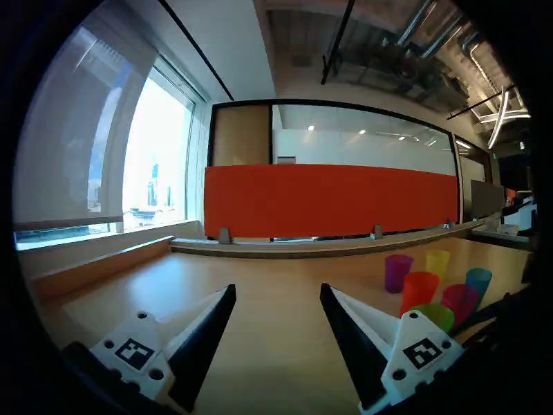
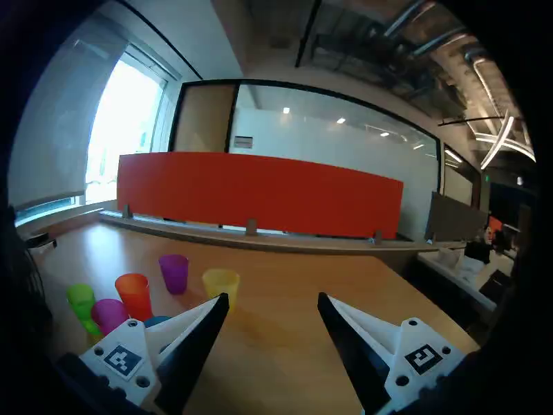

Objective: Pour water

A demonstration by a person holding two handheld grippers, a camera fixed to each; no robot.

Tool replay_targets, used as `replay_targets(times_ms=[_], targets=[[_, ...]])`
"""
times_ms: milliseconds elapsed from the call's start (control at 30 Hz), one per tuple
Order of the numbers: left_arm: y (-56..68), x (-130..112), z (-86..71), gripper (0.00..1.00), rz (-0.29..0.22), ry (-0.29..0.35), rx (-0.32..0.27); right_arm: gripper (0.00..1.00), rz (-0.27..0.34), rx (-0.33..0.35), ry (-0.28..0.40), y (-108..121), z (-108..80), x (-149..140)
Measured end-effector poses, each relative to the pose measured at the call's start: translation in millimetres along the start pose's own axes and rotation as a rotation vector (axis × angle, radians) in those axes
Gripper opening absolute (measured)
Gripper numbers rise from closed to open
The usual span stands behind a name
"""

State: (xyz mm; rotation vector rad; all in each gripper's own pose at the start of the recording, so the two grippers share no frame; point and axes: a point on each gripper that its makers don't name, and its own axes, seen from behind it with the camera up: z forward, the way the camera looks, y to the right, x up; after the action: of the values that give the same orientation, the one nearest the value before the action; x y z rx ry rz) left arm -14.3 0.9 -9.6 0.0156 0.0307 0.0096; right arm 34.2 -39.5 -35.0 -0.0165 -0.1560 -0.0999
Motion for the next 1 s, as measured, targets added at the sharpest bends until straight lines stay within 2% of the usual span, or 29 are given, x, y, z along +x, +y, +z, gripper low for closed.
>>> replay_targets(times_ms=[1000], targets=[[1.5, -1.7, -0.5, 0.90, 0.003, -0.012, -0.007, 1.00, -0.005, -0.001, 0.000, 5.8, -3.5, -4.5]])
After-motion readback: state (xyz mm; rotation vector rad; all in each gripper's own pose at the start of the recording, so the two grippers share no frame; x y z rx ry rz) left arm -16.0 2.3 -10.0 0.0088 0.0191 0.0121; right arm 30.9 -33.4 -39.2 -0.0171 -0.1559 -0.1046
